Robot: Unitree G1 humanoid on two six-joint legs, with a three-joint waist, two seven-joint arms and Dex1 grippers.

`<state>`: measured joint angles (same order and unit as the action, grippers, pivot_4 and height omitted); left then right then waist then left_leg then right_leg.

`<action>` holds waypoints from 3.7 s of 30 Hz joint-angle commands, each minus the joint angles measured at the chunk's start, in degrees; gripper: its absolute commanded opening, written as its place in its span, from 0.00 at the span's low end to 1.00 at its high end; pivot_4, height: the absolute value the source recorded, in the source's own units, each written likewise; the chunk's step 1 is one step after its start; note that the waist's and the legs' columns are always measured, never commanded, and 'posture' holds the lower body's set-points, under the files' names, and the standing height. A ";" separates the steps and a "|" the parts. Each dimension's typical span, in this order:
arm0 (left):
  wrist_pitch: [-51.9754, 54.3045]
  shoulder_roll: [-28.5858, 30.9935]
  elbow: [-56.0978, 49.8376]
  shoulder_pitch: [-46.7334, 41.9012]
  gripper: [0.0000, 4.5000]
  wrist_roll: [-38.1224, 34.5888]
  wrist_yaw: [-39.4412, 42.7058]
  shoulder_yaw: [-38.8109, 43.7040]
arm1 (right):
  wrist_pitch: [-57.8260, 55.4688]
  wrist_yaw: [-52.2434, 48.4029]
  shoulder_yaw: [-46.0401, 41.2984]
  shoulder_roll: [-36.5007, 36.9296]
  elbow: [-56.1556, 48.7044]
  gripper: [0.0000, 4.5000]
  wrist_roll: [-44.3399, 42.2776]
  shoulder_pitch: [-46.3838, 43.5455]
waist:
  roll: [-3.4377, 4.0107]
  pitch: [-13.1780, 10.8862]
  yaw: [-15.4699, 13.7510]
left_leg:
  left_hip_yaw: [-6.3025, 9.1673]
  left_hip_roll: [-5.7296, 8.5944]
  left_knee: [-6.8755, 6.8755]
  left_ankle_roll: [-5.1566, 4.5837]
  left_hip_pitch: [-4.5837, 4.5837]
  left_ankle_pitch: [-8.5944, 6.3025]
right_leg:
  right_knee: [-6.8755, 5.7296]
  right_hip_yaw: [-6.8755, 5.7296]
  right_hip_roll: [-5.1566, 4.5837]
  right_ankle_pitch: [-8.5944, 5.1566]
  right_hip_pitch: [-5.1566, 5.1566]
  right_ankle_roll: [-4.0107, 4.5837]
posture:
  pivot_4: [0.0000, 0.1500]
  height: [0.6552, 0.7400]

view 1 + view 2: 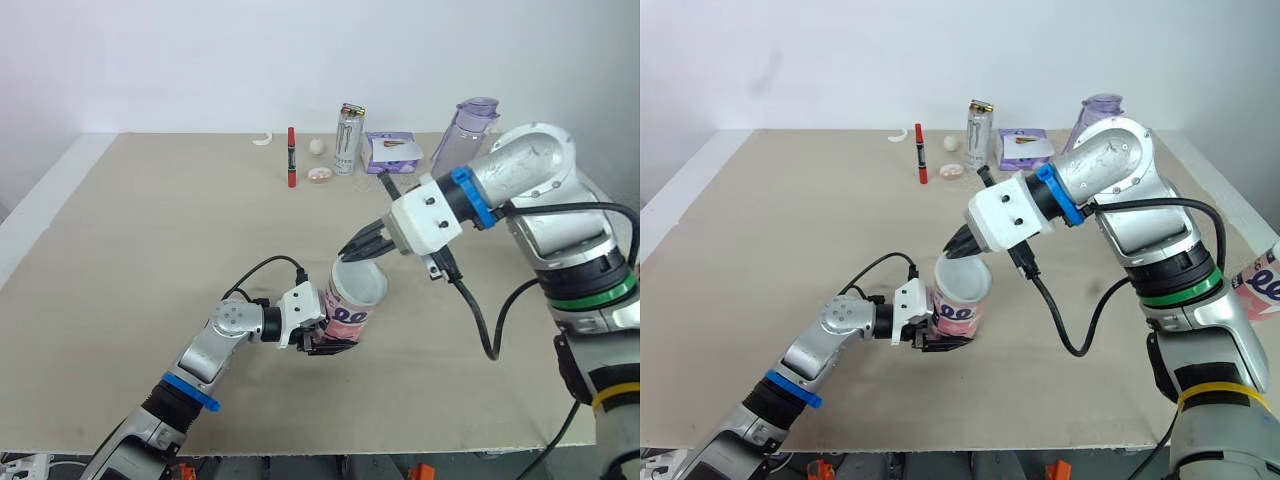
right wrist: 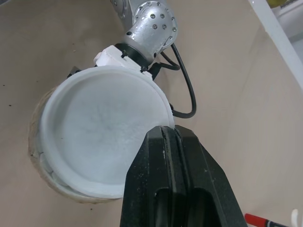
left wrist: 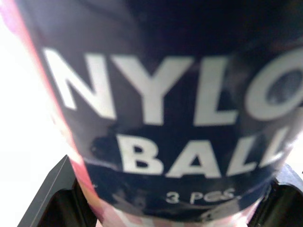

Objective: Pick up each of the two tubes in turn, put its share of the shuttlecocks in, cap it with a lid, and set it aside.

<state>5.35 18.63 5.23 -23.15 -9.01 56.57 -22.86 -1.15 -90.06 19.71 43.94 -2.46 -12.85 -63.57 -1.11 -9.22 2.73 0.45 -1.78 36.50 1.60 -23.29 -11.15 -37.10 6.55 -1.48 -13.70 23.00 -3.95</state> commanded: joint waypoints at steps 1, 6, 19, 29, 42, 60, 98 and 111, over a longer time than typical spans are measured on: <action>2.85 1.95 4.45 0.73 0.74 4.05 -2.97 0.46 | -1.06 -2.26 -2.49 0.52 -0.22 0.02 -1.05 -3.84 | -0.01 0.00 0.00 | 0.00 -0.01 -0.01 0.00 0.00 0.00 | 0.00 0.00 0.00 0.00 0.02 0.01 | 1.00 1.00; 2.83 1.97 4.85 0.59 0.74 4.13 -2.93 0.39 | -3.43 -2.44 -1.67 3.50 -1.40 0.02 -2.19 -4.16 | -0.09 -0.04 0.01 | -0.01 -0.01 -0.02 0.00 -0.01 0.00 | 0.01 0.00 -0.02 0.00 0.09 0.02 | 1.00 1.00; 3.09 1.90 5.31 0.50 0.74 4.22 -3.10 0.28 | -4.06 -2.43 0.26 4.50 -3.87 0.02 -2.68 0.09 | -0.14 -0.06 0.00 | -0.13 0.01 -0.05 0.01 -0.03 -0.01 | 0.04 0.00 -0.16 0.00 0.22 0.02 | 1.00 1.00; 3.71 1.98 4.63 1.24 0.74 4.15 -3.60 0.38 | -0.06 -2.44 2.63 4.86 -3.61 0.02 -1.79 1.71 | -0.19 -0.06 0.00 | -0.15 0.01 -0.06 0.02 -0.03 -0.01 | 0.05 -0.01 -0.19 0.00 0.23 0.02 | 1.00 1.00; 4.21 1.97 4.70 1.32 0.74 3.95 -4.15 0.53 | 5.95 -2.44 3.70 2.61 -0.58 0.02 1.60 2.43 | -0.24 -0.08 -0.01 | -0.17 0.01 -0.09 0.04 -0.06 -0.02 | 0.10 -0.03 -0.23 0.00 0.23 0.01 | 1.00 1.00; 5.64 2.24 3.78 1.79 0.74 3.47 -4.35 0.72 | 5.64 -0.68 1.15 -0.18 2.29 0.49 1.45 0.87 | -0.52 -0.02 0.00 | -0.34 0.01 -0.09 0.04 0.00 -0.03 | 0.12 -0.20 -0.59 0.00 0.29 0.03 | 1.00 1.00; 5.48 2.27 4.28 1.58 0.74 3.66 -5.21 1.08 | -19.57 -2.17 6.24 0.67 -3.50 0.01 0.15 8.57 | -1.01 0.00 0.02 | -0.46 -0.06 -0.23 0.24 0.08 -0.15 | 0.43 -1.05 -1.26 0.00 0.43 0.04 | 1.00 1.00; 1.55 2.39 2.01 1.50 0.74 0.99 -4.79 4.19 | -33.13 3.62 -18.79 5.71 1.66 0.01 -16.56 7.80 | -0.80 -0.18 -0.14 | -0.72 -0.85 -0.29 0.24 -0.15 -0.15 | 1.51 -2.74 -2.03 0.48 0.47 0.79 | 1.00 1.00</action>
<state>6.61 18.98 4.74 -22.76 -9.45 53.75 -21.94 -26.63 -89.73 16.82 44.83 0.36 -19.67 -57.39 -1.91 -9.40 2.59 -0.29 -2.63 36.21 1.83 -23.46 -11.29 -35.59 3.81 -3.51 -13.20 23.48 -3.14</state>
